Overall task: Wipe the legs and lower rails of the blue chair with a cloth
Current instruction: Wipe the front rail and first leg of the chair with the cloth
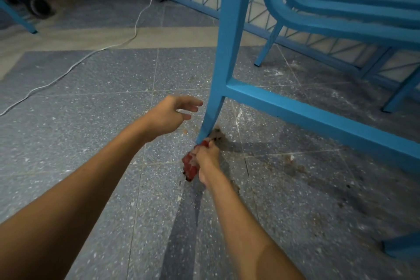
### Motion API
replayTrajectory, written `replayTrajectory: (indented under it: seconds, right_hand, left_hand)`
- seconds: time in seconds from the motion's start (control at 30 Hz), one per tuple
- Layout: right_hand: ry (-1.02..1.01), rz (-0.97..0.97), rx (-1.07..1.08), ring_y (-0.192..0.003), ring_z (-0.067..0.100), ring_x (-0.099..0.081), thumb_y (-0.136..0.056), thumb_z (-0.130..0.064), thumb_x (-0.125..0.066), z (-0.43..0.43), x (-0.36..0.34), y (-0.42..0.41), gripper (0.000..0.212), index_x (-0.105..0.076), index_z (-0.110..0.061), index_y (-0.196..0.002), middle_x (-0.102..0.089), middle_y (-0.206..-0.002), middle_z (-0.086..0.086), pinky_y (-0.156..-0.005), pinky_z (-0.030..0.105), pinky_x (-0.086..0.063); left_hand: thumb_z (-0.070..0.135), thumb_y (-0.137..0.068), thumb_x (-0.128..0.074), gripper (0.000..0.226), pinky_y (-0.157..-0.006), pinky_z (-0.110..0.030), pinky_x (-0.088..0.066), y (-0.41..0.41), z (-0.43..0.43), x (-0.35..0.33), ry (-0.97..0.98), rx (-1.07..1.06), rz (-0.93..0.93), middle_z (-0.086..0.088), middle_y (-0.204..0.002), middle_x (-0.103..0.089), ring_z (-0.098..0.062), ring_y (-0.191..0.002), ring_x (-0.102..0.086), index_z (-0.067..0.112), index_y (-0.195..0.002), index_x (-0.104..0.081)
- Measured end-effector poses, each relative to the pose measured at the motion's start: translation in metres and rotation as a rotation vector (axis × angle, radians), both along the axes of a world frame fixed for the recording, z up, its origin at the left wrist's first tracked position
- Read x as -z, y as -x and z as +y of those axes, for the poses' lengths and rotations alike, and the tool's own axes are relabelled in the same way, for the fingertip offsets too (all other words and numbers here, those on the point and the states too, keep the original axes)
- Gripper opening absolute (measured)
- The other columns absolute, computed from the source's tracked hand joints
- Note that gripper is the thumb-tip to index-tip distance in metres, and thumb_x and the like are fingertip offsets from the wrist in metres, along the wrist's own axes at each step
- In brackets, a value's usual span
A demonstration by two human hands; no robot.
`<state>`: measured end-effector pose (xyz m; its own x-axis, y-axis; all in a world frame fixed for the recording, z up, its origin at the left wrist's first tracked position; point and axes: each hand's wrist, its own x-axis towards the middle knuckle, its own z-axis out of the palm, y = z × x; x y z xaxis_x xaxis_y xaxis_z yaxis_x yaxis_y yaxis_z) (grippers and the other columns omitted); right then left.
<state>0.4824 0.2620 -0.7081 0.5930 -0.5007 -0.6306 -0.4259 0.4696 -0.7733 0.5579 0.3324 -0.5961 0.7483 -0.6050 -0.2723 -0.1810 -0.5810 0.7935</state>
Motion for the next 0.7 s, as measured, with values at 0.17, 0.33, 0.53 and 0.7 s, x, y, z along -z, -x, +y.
replayTrajectory:
  seconds: [0.17, 0.33, 0.53, 0.7]
  right_hand:
    - [0.075, -0.259, 0.149, -0.090, 0.020, -0.065, -0.088, 0.003, -0.042, -0.004, -0.052, 0.009, 0.059, -0.046, -0.030, -0.137, -0.065, -0.114, 0.008, -0.080, 0.036, -0.056]
    - [0.254, -0.567, 0.251, -0.122, 0.007, -0.054, -0.091, 0.000, -0.050, 0.005, -0.086, 0.026, 0.069, -0.032, -0.040, -0.144, -0.055, -0.136, -0.009, -0.105, 0.032, -0.043]
    - [0.412, -0.345, 0.169, -0.118, 0.009, -0.054, -0.093, 0.004, -0.046, 0.021, -0.031, 0.016, 0.069, -0.026, -0.029, -0.149, -0.051, -0.139, 0.002, -0.092, 0.006, -0.040]
    - [0.264, 0.072, -0.268, -0.128, 0.022, -0.047, -0.097, -0.011, -0.047, 0.016, 0.003, 0.017, 0.058, -0.022, -0.019, -0.150, -0.045, -0.144, 0.008, -0.109, 0.030, -0.034]
  left_hand:
    - [-0.023, -0.081, -0.029, 0.069, -0.086, -0.024, -0.046, 0.005, 0.000, -0.004, 0.023, 0.016, 0.015, -0.001, -0.127, -0.056, -0.014, -0.115, -0.054, 0.019, -0.131, -0.052]
    - [-0.018, -0.086, -0.036, 0.058, -0.068, -0.013, -0.047, 0.005, -0.004, -0.011, 0.081, 0.020, 0.043, -0.001, -0.123, -0.060, -0.014, -0.112, -0.057, 0.020, -0.124, -0.056]
    - [-0.021, -0.085, -0.034, 0.057, -0.058, -0.003, -0.046, 0.012, -0.007, -0.017, 0.068, 0.038, 0.011, 0.002, -0.116, -0.060, 0.004, -0.093, -0.056, 0.015, -0.124, -0.055]
    - [-0.020, -0.085, -0.034, 0.058, -0.070, -0.014, -0.046, 0.012, -0.008, -0.013, 0.043, 0.033, 0.026, 0.001, -0.118, -0.060, -0.009, -0.107, -0.057, 0.016, -0.125, -0.055]
